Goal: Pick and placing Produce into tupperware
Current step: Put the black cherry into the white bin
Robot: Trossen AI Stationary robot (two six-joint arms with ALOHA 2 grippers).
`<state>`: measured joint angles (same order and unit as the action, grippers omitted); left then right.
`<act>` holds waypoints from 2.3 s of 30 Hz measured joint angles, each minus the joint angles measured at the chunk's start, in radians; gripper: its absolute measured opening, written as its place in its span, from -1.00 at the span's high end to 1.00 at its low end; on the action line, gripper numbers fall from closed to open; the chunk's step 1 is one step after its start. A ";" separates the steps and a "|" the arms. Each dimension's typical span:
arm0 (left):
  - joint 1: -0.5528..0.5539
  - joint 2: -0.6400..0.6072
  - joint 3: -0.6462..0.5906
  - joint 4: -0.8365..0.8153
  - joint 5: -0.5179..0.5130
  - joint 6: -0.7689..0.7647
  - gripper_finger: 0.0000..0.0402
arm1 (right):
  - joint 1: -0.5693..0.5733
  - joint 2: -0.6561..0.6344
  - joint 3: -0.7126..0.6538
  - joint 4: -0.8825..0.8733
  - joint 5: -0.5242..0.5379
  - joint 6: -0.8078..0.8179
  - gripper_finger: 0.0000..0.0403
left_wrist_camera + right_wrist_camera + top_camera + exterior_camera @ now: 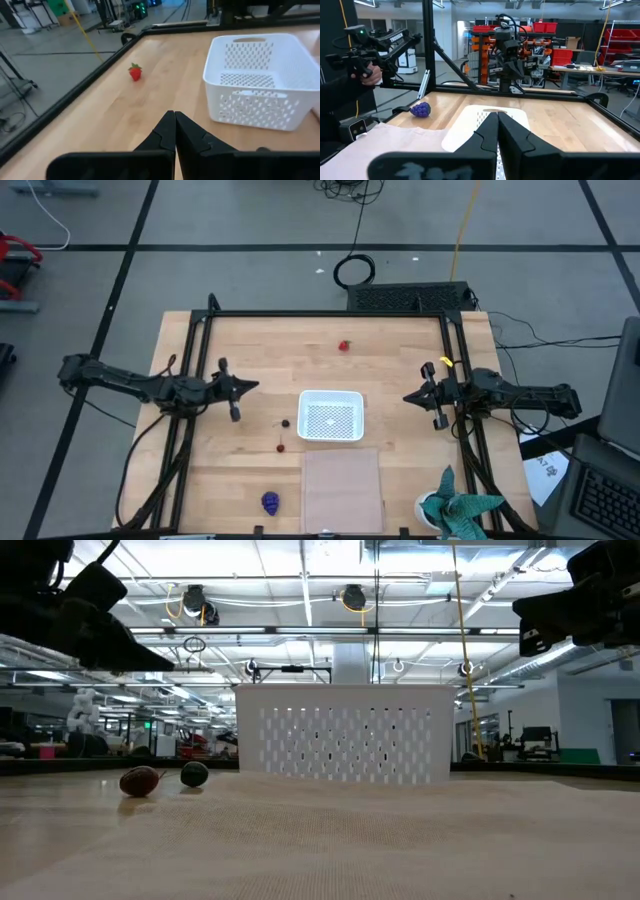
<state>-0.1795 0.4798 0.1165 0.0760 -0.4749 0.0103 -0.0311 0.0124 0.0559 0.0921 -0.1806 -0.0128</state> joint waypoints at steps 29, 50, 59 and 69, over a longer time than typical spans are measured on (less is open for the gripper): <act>0.019 0.314 0.519 -0.197 0.084 0.050 0.99 | 0.000 0.000 0.000 0.005 0.000 -0.027 1.00; 0.229 0.686 0.975 -0.769 0.336 -0.038 0.99 | 0.000 0.000 0.000 0.009 0.000 -0.030 1.00; 0.237 0.912 1.230 -1.092 0.397 0.023 1.00 | 0.000 0.000 0.000 0.009 0.000 -0.030 1.00; 0.237 1.100 1.407 -1.320 0.429 -0.022 1.00 | 0.000 0.000 0.000 0.009 0.001 -0.030 1.00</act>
<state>0.0570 1.5799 1.5236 -1.2443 -0.0461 -0.0118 -0.0311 0.0128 0.0561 0.1011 -0.1799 -0.0425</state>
